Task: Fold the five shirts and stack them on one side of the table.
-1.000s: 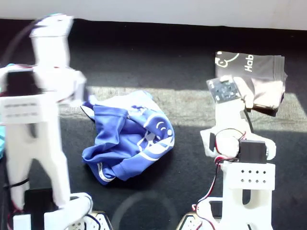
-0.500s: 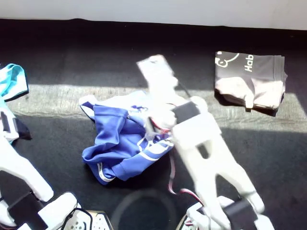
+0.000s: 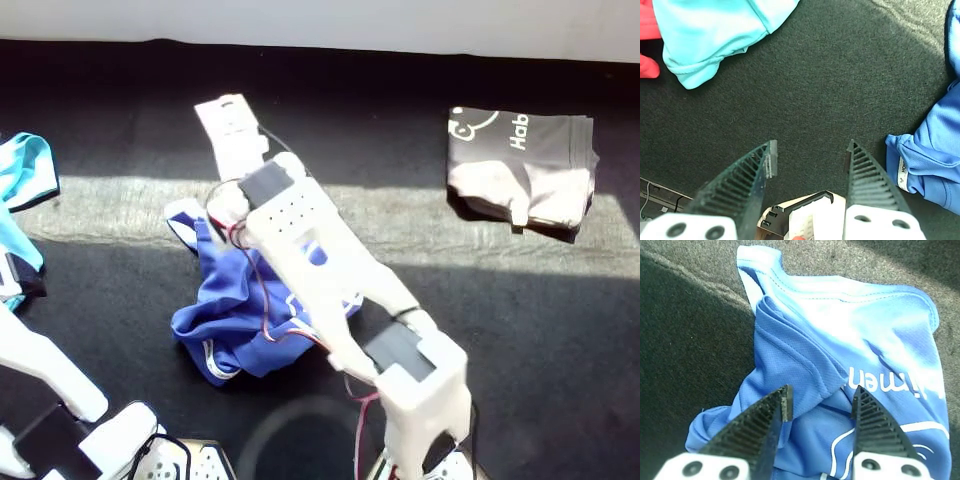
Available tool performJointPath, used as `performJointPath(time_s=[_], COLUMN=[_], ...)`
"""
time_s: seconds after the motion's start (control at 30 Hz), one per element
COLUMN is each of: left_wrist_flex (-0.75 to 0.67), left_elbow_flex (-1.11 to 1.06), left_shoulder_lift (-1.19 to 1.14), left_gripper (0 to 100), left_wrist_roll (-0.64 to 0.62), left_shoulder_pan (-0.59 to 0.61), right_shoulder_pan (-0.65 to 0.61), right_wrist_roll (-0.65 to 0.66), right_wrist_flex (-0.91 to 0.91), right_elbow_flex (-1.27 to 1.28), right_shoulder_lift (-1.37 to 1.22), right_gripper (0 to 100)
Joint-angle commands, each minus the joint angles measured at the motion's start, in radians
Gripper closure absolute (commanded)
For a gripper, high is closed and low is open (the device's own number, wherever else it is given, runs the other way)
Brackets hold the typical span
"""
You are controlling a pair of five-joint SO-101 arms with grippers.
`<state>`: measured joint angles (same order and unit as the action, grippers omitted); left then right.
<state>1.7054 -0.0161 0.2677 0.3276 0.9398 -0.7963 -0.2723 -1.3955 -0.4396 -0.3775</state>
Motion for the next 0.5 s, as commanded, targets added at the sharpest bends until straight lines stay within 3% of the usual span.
performJointPath(time_s=[0.0,0.4,0.47], left_wrist_flex=[-0.025,-0.025,-0.025], left_elbow_flex=[0.007,0.008,0.008], left_shoulder_lift=[0.036,0.036,0.036], left_gripper=[78,78,78], left_wrist_roll=[0.006,0.006,0.006], left_shoulder_pan=[0.007,0.005,0.005], right_shoulder_pan=[-0.013,-0.013,-0.013], right_wrist_roll=[-0.035,-0.048,-0.044], right_wrist_flex=[-0.044,-0.196,-0.196], right_elbow_flex=[-0.165,-0.421,-0.44], right_shoulder_lift=[-0.073,-0.318,-0.332], right_gripper=[80.3,80.6,84.7])
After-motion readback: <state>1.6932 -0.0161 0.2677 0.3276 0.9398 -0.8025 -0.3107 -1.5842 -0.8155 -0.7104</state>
